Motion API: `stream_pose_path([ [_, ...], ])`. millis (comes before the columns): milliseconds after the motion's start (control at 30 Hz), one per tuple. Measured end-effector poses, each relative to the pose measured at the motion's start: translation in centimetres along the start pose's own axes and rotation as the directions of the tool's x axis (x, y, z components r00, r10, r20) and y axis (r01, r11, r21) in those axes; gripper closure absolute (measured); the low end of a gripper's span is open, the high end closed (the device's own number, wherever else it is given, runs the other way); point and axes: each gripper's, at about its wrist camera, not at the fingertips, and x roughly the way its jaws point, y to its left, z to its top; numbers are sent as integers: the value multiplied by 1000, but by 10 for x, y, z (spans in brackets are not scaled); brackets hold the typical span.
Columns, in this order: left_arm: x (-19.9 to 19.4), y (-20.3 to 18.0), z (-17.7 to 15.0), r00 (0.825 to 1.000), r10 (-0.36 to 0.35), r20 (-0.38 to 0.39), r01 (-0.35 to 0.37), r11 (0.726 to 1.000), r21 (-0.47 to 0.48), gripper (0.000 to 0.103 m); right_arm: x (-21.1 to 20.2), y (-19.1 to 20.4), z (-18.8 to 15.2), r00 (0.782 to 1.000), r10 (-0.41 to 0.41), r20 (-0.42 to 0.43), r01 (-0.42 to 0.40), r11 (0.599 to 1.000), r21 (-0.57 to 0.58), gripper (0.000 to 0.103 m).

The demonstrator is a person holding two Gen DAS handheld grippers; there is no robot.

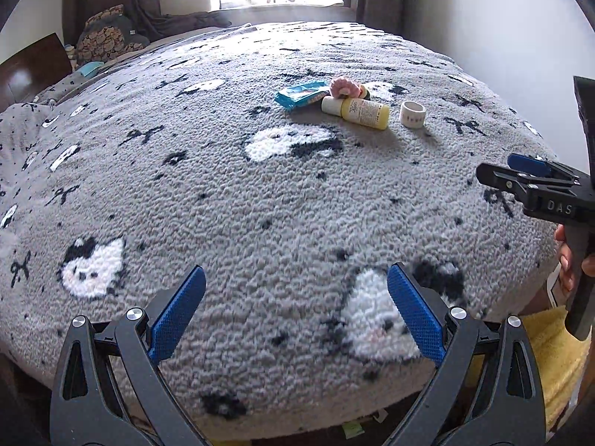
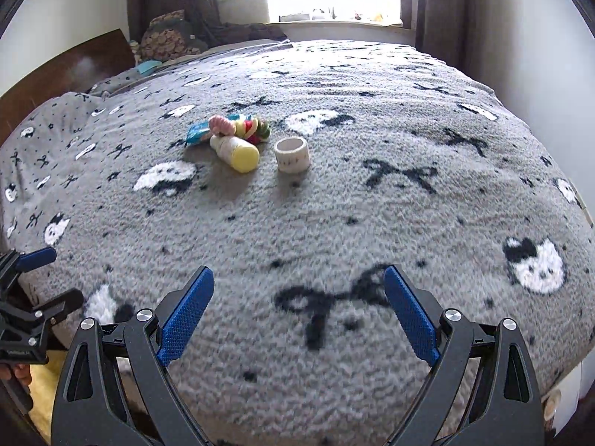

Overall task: Collect trash
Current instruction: 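Grasp the yellow lotion bottle with the left tool while the right tool grasps the white tape roll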

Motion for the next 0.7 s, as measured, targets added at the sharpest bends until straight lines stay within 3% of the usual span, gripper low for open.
stream_pose_path([
  [133,20,-4,21,1000,-14,-5,14,1000,24,10,36,0,30,1000,16,-18,-16,1000,-4,36],
  [300,43,-9,41,999,-33,-16,33,999,31,10,67,0,49,999,9,-36,-10,1000,-21,46],
  [533,76,-15,67,996,-75,-44,77,997,30,10,93,4,67,998,25,-53,-28,998,-53,49],
  [600,86,-17,75,995,-81,-50,82,996,28,10,98,4,70,998,23,-61,-27,998,-62,63],
  [700,102,-23,89,994,-95,-51,98,994,45,10,96,2,72,998,35,-54,-39,997,-67,69],
])
